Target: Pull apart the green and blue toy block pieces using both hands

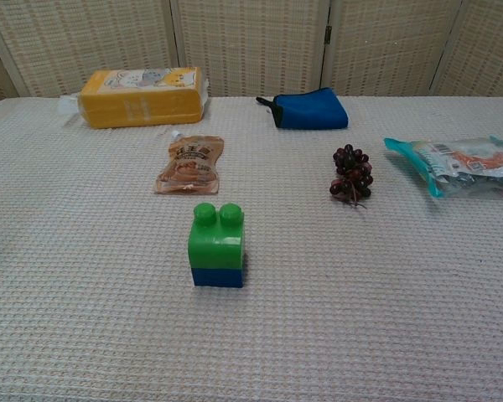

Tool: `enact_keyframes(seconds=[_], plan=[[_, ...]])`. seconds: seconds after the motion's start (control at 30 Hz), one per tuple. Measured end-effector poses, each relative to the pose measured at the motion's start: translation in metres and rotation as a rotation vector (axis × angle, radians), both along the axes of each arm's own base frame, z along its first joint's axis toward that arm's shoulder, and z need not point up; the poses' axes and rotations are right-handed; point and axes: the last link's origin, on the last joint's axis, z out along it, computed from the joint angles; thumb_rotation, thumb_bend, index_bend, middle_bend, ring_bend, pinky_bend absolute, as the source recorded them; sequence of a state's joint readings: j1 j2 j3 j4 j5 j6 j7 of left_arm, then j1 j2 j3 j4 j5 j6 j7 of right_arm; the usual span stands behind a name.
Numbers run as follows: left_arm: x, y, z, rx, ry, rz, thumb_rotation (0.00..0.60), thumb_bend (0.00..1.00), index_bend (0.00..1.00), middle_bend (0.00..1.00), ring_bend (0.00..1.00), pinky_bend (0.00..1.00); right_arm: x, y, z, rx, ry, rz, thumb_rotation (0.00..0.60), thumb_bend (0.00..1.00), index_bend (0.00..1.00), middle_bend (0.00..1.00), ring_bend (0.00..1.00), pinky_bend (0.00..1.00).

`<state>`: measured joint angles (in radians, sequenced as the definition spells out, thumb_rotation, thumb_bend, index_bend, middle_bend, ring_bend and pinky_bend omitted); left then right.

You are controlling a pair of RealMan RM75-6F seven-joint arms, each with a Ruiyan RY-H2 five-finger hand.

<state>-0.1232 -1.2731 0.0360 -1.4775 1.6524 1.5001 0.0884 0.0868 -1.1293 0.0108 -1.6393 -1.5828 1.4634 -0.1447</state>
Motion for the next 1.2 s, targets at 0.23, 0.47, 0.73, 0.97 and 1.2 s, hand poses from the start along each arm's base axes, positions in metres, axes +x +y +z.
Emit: enact_keyframes(seconds=[0.23, 0.47, 0.73, 0.97, 1.2], plan=[[0.003, 0.002, 0.0, 0.006, 0.011, -0.03, 0.6, 0.33, 0.17, 0.0, 0.0, 0.0, -0.001, 0.004, 0.002, -0.006, 0.002, -0.002, 0.6, 0.38, 0.0, 0.0, 0.0, 0.0], [0.018, 0.006, -0.012, -0.079, -0.111, -0.082, 0.6, 0.3, 0.14, 0.09, 0.0, 0.0, 0.0, 0.009, 0.009, -0.028, -0.021, 0.01, 0.6, 0.38, 0.0, 0.0, 0.0, 0.0], [0.053, 0.022, -0.026, -0.099, -0.216, -0.096, 0.6, 0.24, 0.15, 0.17, 0.0, 0.0, -0.004, 0.004, 0.013, -0.033, -0.042, -0.01, 0.6, 0.38, 0.0, 0.0, 0.0, 0.0], [0.079, 0.045, -0.052, -0.159, -0.347, -0.03, 0.6, 0.22, 0.18, 0.18, 0.0, 0.0, -0.005, -0.002, 0.017, -0.031, -0.064, -0.014, 0.6, 0.38, 0.0, 0.0, 0.0, 0.0], [0.101, 0.047, -0.086, -0.245, -0.41, 0.002, 0.6, 0.2, 0.18, 0.18, 0.01, 0.0, -0.006, -0.003, 0.022, -0.035, -0.088, -0.014, 0.6, 0.38, 0.0, 0.0, 0.0, 0.0]])
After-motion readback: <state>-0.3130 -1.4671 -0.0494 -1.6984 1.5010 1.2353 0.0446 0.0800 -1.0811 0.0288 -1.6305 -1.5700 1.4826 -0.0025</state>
